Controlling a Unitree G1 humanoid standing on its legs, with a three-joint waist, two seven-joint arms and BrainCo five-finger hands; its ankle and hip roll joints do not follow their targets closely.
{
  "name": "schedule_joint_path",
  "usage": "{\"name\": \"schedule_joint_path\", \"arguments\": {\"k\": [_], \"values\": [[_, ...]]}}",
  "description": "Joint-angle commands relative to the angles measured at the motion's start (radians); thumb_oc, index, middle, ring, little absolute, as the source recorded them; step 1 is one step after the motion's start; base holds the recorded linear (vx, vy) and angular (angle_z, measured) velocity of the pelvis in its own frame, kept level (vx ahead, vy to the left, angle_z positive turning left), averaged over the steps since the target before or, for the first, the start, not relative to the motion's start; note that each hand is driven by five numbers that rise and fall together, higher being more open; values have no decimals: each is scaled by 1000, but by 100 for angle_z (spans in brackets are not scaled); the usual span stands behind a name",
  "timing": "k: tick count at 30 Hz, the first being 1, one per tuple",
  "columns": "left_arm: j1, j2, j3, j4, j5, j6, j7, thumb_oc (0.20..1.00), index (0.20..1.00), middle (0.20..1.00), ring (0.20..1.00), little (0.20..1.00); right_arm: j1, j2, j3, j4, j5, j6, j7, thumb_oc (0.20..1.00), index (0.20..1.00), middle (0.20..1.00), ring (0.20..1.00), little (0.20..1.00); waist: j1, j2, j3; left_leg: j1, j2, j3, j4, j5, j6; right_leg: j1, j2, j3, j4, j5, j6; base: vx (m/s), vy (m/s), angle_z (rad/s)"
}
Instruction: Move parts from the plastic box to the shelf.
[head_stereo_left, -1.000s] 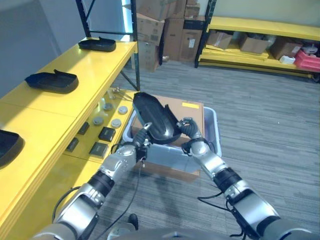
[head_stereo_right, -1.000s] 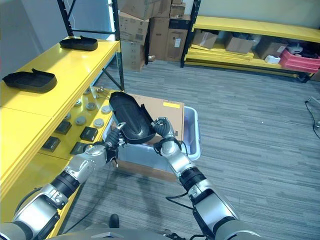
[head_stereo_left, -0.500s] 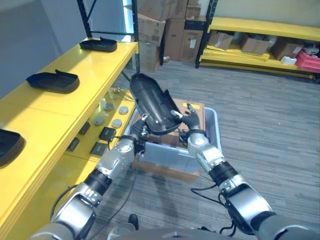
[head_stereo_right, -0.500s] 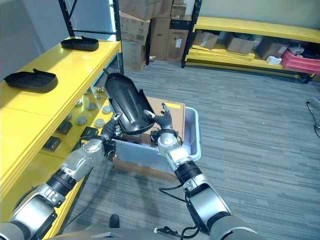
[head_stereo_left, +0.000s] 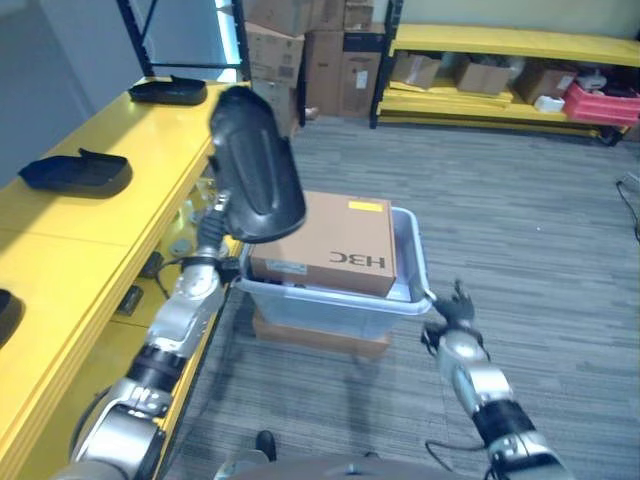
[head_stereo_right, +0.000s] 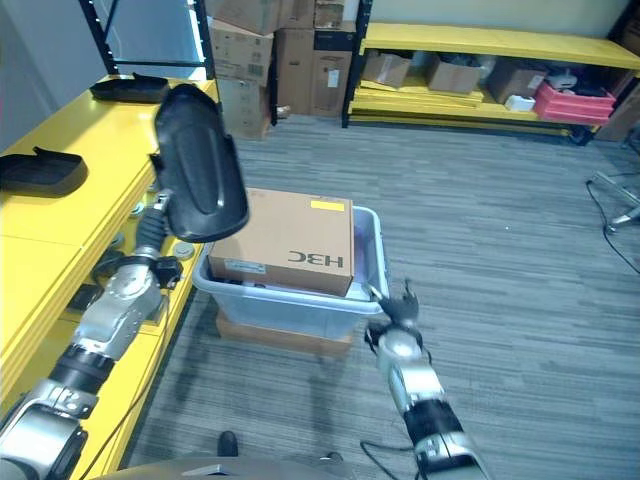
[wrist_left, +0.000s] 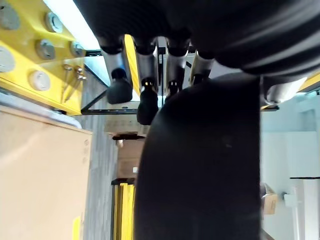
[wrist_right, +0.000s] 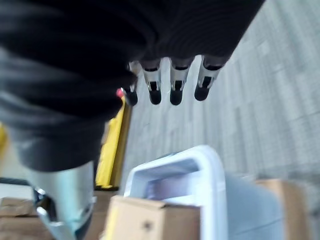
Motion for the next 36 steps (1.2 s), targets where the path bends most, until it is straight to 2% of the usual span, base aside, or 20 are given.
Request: {"name": "schedule_joint_path", "arguments": {"k": [1, 3, 4, 5, 7, 11, 12, 13, 16, 20, 21, 22, 23, 25, 28, 32, 33, 34, 35, 36], "values": [[-58, 57, 82, -53, 64, -155, 16, 200, 200, 200, 200, 200, 17, 2, -6, 47, -69, -15, 47, 1000, 1000, 1000, 1000, 1000, 36, 30, -54, 11, -26, -86, -3, -60, 32, -62, -38, -19, 96, -1, 72, -29, -27, -3], [-26, 92, 134, -90, 64, -170, 2, 200, 200, 200, 200, 200, 68, 17, -29, 109, -67, -15, 82, 1000, 1000, 1000, 1000, 1000, 31, 33, -52, 0, -34, -113, -3, -61, 40, -84, -35, 13, 140, -6, 74, -63, -65, 1], [-14, 116, 158, -109, 63, -195, -12, 200, 200, 200, 200, 200, 112, 26, -48, 179, -84, -24, 107, 1000, 1000, 1000, 1000, 1000, 20, 35, -52, -14, -37, -153, -3, -60, 45, -97, -8, 59, 158, -30, 59, -95, -112, 21], [-11, 121, 165, -119, 64, -198, -10, 200, 200, 200, 200, 200, 125, 30, -54, 205, -89, -24, 117, 1000, 1000, 1000, 1000, 1000, 19, 36, -53, -21, -38, -169, -3, -58, 45, -100, 3, 72, 158, -37, 52, -96, -144, 54], [22, 128, 220, -173, 72, -206, 10, 200, 200, 200, 200, 200, 160, 36, -48, 294, -112, -24, 151, 1000, 1000, 1000, 1000, 1000, 30, 30, -50, -46, -35, -215, -3, -46, 27, -97, 37, 74, 127, -60, 27, -90, -169, 118], [25, 127, 223, -177, 72, -204, 10, 200, 200, 200, 200, 200, 160, 35, -46, 296, -112, -25, 152, 1000, 1000, 1000, 1000, 1000, 26, 31, -51, -46, -34, -218, -3, -46, 27, -95, 37, 71, 125, -60, 26, -62, -74, 56], [149, 114, 335, -264, 88, -245, 72, 200, 200, 200, 200, 200, 194, 35, -2, 322, -248, -9, 222, 1000, 1000, 1000, 1000, 1000, 80, 26, -20, -84, -17, -263, -3, -2, -11, -87, 73, 57, 82, -49, 4, -224, -237, 4], [192, 107, 374, -292, 110, -248, 80, 200, 200, 200, 200, 200, 209, 30, 15, 310, -294, -9, 237, 1000, 1000, 1000, 1000, 1000, 87, 25, -16, -98, -11, -270, -3, 4, -23, -76, 80, 41, 64, -52, 0, -293, -264, 48], [272, 101, 448, -338, 128, -258, 82, 200, 200, 200, 200, 200, 248, 16, 28, 276, -298, -7, 235, 1000, 1000, 1000, 1000, 1000, 112, 25, 8, -147, 11, -229, -3, 37, -54, -55, 88, -18, 34, -44, -8, -103, -34, 94], [304, 98, 472, -313, 160, -262, 96, 200, 200, 200, 200, 200, 291, 9, 16, 257, -292, -34, 223, 1000, 1000, 1000, 1000, 1000, 102, 29, 35, -176, 53, -32, 12, 68, -80, -20, 68, -148, 31, -41, -3, -47, 86, 119], [312, 102, 475, -295, 152, -274, 74, 200, 200, 200, 200, 200, 290, 6, 16, 254, -269, -34, 206, 1000, 1000, 1000, 1000, 1000, 95, 33, 37, -173, 69, 63, 16, 77, -82, -11, 56, -197, 42, -42, -1, 89, 115, 161], [314, 102, 474, -290, 154, -277, 76, 200, 200, 200, 200, 200, 288, 5, 17, 254, -270, -34, 206, 1000, 1000, 1000, 1000, 1000, 92, 31, 34, -163, 68, 63, 10, 62, -92, -3, 55, -191, 44, -57, 6, 120, 170, 115], [324, 103, 478, -284, 157, -275, 82, 200, 200, 200, 200, 200, 279, 4, 19, 255, -269, -37, 205, 1000, 1000, 1000, 1000, 1000, 93, 33, 34, -162, 63, 90, 10, 64, -91, 1, 47, -208, 55, -62, 8, 121, 122, 127], [341, 108, 484, -281, 145, -281, 85, 200, 200, 200, 200, 200, 264, 5, 27, 257, -263, -33, 200, 1000, 1000, 1000, 1000, 1000, 104, 37, 34, -162, 51, 86, 10, 58, -85, 5, 39, -212, 68, -73, 7, 148, 180, 106], [384, 109, 518, -272, 139, -302, 78, 200, 200, 200, 200, 200, 229, 23, 48, 254, -287, -19, 216, 1000, 1000, 1000, 1000, 1000, 144, 43, 27, -145, 10, 61, 18, 21, -51, 23, 8, -216, 114, -108, 10, 230, 216, 41], [398, 126, 543, -264, 132, -313, 62, 200, 200, 200, 200, 200, 214, 50, 75, 242, -306, -5, 223, 1000, 1000, 1000, 1000, 1000, 172, 41, 19, -130, -25, 22, 36, -10, -19, 35, -29, -213, 180, -142, 22, 196, 155, 25], [399, 130, 546, -265, 131, -314, 59, 200, 200, 200, 200, 200, 212, 54, 78, 241, -302, -3, 221, 1000, 1000, 1000, 1000, 1000, 175, 41, 18, -126, -33, 15, 39, -15, -12, 34, -39, -210, 201, -139, 26, 267, 235, 51], [392, 143, 549, -260, 131, -304, 54, 200, 200, 200, 200, 200, 206, 67, 83, 239, -297, 4, 217, 1000, 1000, 1000, 1000, 1000, 179, 40, 17, -116, -64, -4, 51, -33, 15, 24, -83, -191, 298, -117, 42, 240, 217, 48], [390, 145, 548, -259, 132, -301, 53, 200, 200, 200, 200, 200, 205, 69, 83, 240, -294, 5, 216, 1000, 1000, 1000, 1000, 1000, 180, 39, 16, -115, -70, -6, 52, -35, 19, 20, -90, -187, 314, -113, 45, 302, 279, 40], [378, 153, 542, -251, 139, -290, 50, 200, 200, 200, 200, 200, 204, 73, 80, 247, -284, 6, 210, 1000, 1000, 1000, 1000, 1000, 177, 41, 15, -109, -91, -17, 57, -46, 38, 9, -116, -161, 398, -87, 55, 233, 234, 35]]}}
